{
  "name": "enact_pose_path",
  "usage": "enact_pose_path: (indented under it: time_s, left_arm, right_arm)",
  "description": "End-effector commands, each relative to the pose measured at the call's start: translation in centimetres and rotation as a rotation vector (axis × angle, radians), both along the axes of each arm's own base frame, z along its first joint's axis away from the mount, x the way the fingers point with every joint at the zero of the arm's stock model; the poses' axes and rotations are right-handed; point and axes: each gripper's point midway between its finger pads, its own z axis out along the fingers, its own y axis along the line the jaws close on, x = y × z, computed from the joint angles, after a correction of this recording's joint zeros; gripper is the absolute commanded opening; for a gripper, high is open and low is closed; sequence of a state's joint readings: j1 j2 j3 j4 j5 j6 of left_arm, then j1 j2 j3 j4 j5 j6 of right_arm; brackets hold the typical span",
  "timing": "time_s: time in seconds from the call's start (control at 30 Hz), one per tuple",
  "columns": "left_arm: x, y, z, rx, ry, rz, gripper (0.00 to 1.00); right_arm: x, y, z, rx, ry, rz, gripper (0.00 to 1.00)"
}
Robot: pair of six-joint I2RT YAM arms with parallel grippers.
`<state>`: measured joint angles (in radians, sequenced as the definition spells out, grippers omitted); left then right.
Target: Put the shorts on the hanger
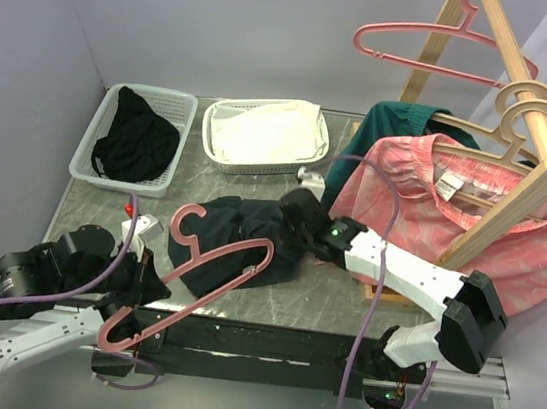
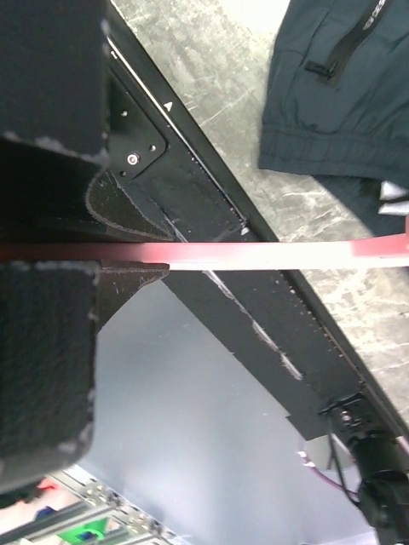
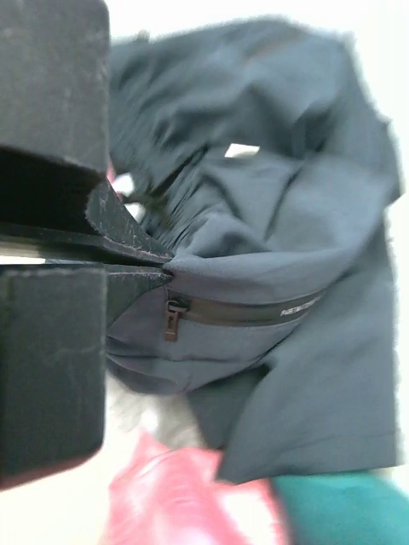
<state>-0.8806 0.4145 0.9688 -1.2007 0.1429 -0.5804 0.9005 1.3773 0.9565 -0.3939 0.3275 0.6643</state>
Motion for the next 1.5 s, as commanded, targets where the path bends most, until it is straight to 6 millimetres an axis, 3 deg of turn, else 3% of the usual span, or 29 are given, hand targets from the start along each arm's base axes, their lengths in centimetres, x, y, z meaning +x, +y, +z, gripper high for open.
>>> enact_pose_path:
  time_s: [0.0, 0.03, 0.2, 0.33, 0.5, 0.9, 1.03, 1.07, 1.13, 1.23, 1.3, 1.33, 1.47]
  left_arm:
    - [0.0, -0.9, 0.7, -0.009, -0.031, -0.069, 0.01]
    - [0.0, -1.0, 0.7, -0.005, -0.034, -0.077, 0.01]
    - [0.7, -1.2, 0.7, 0.021, -0.036, -0.050, 0.01]
    - [3.1, -1.3, 2.5, 0.011, -0.112, 0.044, 0.01]
    - [5.0, -3.5, 2.9, 0.002, -0.156, 0.033, 0.01]
    - [5.2, -3.8, 2.1, -0.001, -0.146, 0.039, 0.01]
    - [7.4, -3.3, 4.7, -0.055, -0.273, 0.135, 0.01]
    - [7.7, -3.7, 6.8, -0.109, -0.314, 0.137, 0.01]
    - [8.2, -4.1, 8.3, -0.168, -0.347, 0.159, 0.01]
    - [8.7, -5.0, 8.6, -0.214, -0.348, 0.173, 0.01]
    - [9.3, -5.5, 8.9, -0.254, -0.364, 0.197, 0.01]
    - [9.6, -5.7, 7.8, -0.258, -0.343, 0.214, 0.01]
    - [10.9, -5.5, 8.4, -0.403, -0.370, 0.332, 0.01]
  right_arm:
    - [3.3, 1.1, 3.9, -0.004, -0.066, -0.042, 0.00]
    - [3.8, 1.6, 4.9, 0.004, -0.077, -0.040, 0.00]
    - [4.9, 2.5, 6.0, 0.009, -0.071, -0.035, 0.00]
    - [4.6, 3.2, 6.7, 0.056, -0.065, -0.016, 0.00]
    - [5.1, 4.5, 9.3, 0.109, -0.086, 0.000, 0.00]
    - [7.6, 6.7, 13.8, 0.127, -0.135, -0.009, 0.00]
    - [6.9, 7.9, 14.3, 0.150, -0.136, 0.021, 0.00]
    - [6.6, 8.3, 14.2, 0.150, -0.132, 0.028, 0.00]
    - [6.1, 9.3, 14.9, 0.164, -0.138, 0.047, 0.00]
    - [6.0, 9.7, 16.5, 0.173, -0.163, 0.052, 0.00]
    - [6.1, 9.9, 17.7, 0.199, -0.188, 0.060, 0.05]
    - [6.1, 10.0, 17.9, 0.204, -0.190, 0.065, 0.08]
    - [5.2, 11.2, 18.7, 0.218, -0.203, 0.125, 0.28]
